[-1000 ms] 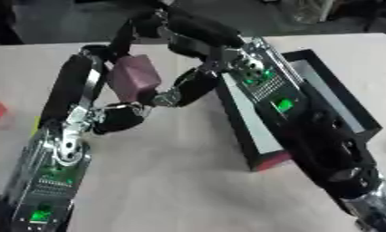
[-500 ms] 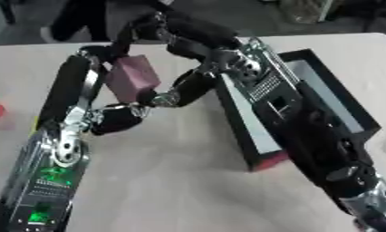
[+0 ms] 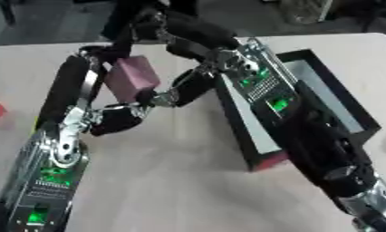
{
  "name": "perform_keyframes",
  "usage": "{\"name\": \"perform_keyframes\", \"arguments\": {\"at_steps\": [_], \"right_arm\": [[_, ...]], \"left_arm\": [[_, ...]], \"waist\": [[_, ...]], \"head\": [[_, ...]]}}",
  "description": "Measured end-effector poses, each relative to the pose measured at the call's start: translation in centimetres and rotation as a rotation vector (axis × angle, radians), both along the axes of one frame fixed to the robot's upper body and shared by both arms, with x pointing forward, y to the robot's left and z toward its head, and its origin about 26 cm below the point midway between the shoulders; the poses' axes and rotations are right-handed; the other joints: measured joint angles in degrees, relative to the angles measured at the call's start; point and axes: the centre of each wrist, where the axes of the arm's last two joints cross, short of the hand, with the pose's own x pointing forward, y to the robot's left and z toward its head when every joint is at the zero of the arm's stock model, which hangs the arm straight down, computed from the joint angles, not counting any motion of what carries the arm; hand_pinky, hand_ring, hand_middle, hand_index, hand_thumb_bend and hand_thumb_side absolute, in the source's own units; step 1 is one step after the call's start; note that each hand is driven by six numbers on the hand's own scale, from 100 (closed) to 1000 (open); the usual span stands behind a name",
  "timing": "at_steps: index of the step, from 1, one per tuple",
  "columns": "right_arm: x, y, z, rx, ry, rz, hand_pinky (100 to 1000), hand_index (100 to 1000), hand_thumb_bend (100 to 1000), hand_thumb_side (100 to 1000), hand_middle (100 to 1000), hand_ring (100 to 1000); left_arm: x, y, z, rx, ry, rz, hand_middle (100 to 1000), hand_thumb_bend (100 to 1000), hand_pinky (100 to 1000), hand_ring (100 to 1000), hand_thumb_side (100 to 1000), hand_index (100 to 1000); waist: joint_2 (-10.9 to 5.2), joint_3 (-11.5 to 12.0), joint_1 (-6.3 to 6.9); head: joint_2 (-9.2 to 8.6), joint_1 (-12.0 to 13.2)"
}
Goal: Pick up the objects with one hand, pass them to the other hand, and then place them into the box on the other side of the table.
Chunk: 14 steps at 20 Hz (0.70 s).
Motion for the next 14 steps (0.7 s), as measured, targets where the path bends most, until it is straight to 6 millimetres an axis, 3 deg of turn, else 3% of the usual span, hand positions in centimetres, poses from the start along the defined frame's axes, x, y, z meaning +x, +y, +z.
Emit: {"name": "perform_keyframes", "arguments": {"at_steps": [14], "right_arm": [[0.07, 0.03, -0.07, 0.011, 0.003, 0.003, 810, 809, 402, 100, 682, 857]], "left_arm": [[-0.02, 0.02, -0.02, 0.001, 0.0, -0.008, 345, 335, 637, 427, 100, 578]], "waist": [[0.01, -0.2, 0.0]], "head": [[0.0, 0.0]]}}
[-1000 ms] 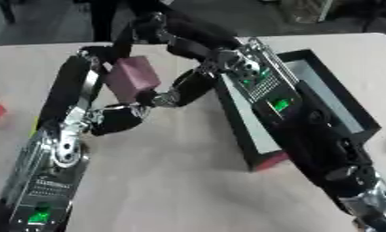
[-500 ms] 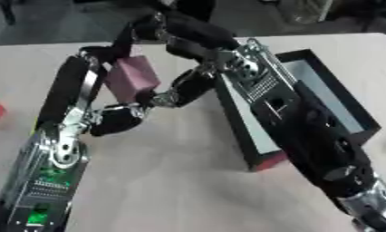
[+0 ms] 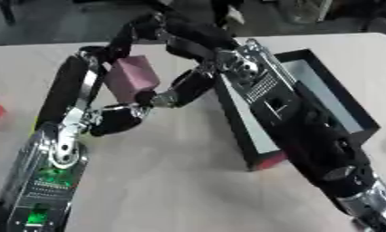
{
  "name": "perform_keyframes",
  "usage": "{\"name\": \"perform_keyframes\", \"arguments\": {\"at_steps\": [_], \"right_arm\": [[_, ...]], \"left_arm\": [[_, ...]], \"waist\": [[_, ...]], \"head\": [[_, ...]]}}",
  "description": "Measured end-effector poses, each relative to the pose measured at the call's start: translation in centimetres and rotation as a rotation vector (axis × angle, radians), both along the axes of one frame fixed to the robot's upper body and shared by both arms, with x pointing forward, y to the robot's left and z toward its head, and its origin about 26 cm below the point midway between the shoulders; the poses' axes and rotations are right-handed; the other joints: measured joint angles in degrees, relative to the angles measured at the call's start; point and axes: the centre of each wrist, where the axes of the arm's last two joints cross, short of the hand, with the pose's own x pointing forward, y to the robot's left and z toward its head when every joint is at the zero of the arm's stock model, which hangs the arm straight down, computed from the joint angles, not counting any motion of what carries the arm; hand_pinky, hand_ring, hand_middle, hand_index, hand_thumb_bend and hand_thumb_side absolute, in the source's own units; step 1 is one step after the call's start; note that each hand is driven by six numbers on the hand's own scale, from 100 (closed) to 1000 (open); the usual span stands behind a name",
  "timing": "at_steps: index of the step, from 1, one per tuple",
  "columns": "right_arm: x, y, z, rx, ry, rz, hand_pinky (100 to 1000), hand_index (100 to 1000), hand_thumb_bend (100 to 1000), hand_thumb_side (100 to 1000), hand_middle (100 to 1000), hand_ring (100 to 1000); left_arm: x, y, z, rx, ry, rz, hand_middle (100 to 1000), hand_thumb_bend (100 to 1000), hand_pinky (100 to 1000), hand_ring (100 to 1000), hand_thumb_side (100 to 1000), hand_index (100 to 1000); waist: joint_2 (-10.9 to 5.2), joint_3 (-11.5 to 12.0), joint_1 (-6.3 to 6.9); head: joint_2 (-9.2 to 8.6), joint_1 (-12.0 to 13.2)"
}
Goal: Pick up the objects with one hand, pass them to the other hand, and then place them into the box on the other side of the table.
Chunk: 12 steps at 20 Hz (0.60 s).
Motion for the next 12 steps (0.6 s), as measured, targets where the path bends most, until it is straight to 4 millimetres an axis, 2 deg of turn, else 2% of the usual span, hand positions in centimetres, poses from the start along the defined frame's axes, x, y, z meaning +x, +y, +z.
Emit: {"name": "perform_keyframes", "arguments": {"at_steps": [12], "right_arm": [[0.01, 0.0, -0.01, 0.001, -0.005, 0.003, 812, 807, 399, 100, 730, 865]], "left_arm": [[0.0, 0.0, 0.0, 0.001, 0.0, -0.002, 345, 335, 636, 427, 100, 577]], "waist": [[0.0, -0.1, 0.0]], "head": [[0.0, 0.0]]}}
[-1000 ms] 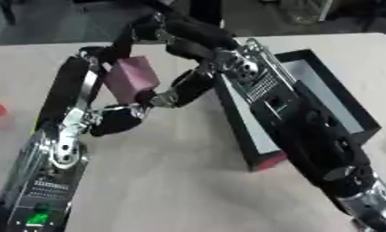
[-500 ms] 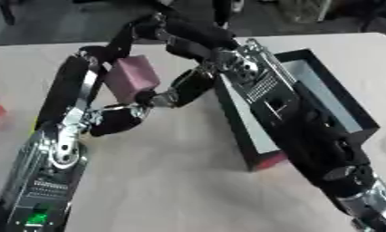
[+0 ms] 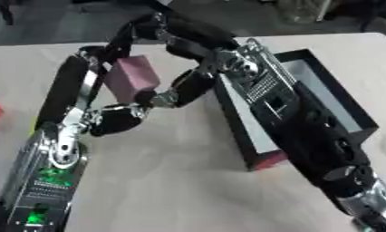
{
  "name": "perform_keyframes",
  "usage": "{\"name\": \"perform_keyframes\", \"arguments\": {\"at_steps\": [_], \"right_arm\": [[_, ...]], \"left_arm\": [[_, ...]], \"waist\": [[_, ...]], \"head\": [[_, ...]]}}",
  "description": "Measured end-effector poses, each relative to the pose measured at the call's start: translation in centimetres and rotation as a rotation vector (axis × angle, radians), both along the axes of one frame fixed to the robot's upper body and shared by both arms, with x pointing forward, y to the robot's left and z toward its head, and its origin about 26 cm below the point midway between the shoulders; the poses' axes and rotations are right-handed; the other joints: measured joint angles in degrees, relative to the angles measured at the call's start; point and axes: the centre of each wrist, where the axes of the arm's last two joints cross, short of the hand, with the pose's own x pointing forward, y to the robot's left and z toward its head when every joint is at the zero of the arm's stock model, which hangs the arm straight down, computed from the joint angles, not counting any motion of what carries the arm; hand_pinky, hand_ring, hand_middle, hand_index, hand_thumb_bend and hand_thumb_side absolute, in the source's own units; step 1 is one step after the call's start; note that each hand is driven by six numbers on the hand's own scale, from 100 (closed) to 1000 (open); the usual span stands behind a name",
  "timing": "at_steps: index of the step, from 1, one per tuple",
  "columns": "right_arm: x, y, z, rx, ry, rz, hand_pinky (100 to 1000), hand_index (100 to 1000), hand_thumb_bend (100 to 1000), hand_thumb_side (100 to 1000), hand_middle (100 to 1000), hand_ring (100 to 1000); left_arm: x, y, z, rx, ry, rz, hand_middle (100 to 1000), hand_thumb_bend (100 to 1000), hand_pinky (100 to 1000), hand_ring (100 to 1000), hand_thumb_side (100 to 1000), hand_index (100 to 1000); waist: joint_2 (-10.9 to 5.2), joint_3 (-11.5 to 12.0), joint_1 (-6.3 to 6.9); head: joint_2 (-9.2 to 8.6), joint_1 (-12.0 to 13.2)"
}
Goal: Pick up the objects with one hand, pass them to the other hand, and then place them into the box on the other side of the table.
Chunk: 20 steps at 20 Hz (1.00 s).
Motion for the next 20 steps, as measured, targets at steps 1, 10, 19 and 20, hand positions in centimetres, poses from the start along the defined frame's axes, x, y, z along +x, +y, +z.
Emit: {"name": "perform_keyframes", "arguments": {"at_steps": [1, 10, 19, 20], "right_arm": [[0.0, 0.0, 0.0, 0.0, 0.0, 0.0, 812, 807, 399, 100, 730, 866], [0.01, 0.0, -0.01, -0.005, -0.003, 0.001, 816, 808, 401, 100, 764, 868], [0.02, -0.02, -0.02, -0.005, -0.004, 0.001, 817, 811, 399, 100, 767, 869], [0.02, -0.02, -0.02, -0.004, -0.003, 0.001, 817, 812, 400, 100, 767, 869]], "left_arm": [[0.0, 0.0, 0.0, 0.0, 0.0, 0.0, 345, 335, 636, 427, 100, 577], [0.0, 0.0, 0.0, 0.001, 0.0, -0.001, 345, 335, 635, 427, 100, 577], [0.0, 0.0, 0.0, 0.001, 0.0, -0.001, 345, 336, 635, 427, 100, 577], [0.0, 0.0, 0.0, 0.001, 0.0, -0.001, 345, 336, 635, 427, 100, 577]], "waist": [[0.0, 0.0, 0.0], [0.0, 0.0, 0.0], [0.0, 0.1, 0.0], [0.0, 0.1, 0.0]], "head": [[0.0, 0.0], [0.0, 0.0], [0.0, 0.0], [0.0, 0.0]]}}
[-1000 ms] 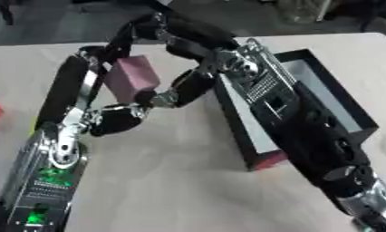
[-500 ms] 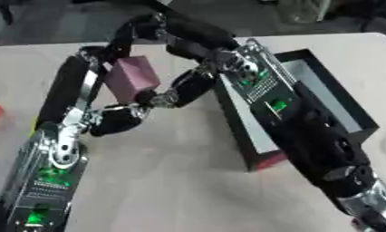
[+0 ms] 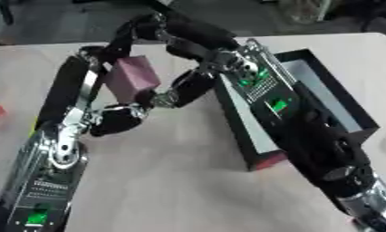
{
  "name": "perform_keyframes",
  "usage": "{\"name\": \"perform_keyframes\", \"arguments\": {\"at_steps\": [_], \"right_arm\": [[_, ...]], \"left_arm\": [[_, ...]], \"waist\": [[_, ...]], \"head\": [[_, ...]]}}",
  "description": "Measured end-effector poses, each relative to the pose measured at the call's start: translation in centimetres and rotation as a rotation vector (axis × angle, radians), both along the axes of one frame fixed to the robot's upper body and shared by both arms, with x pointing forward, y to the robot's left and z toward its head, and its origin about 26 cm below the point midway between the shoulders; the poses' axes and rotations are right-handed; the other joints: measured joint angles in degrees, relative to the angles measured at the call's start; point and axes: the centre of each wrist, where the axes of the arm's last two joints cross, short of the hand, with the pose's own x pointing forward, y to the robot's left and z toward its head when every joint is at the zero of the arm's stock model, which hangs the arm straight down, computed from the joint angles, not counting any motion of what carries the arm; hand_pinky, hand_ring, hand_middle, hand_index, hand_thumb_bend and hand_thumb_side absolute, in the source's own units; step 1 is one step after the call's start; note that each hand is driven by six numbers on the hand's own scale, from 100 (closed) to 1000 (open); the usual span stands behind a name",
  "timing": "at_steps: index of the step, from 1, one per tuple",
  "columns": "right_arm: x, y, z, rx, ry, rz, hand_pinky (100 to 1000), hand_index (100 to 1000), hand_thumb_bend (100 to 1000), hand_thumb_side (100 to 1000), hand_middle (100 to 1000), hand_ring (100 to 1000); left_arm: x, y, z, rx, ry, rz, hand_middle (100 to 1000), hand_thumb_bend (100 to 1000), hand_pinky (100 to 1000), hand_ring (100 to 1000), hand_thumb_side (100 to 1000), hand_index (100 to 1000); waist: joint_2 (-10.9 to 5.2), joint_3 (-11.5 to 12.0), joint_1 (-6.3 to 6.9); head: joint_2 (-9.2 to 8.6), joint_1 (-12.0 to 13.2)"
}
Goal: Pick up the objects with one hand, pass them to the other hand, and then place them into the box on the other side of the table.
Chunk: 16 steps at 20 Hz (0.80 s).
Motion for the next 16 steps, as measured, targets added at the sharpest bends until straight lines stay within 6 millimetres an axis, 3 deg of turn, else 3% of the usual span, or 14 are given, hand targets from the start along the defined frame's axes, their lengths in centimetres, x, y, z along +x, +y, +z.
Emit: {"name": "perform_keyframes", "arguments": {"at_steps": [16], "right_arm": [[-0.14, -0.09, 0.02, 0.029, 0.007, 0.001, 818, 813, 402, 100, 818, 868]], "left_arm": [[-0.11, -0.04, 0.07, 0.0, -0.003, -0.004, 345, 336, 634, 428, 100, 577]], "waist": [[0.0, 0.0, 0.0]], "head": [[0.01, 0.2]]}}
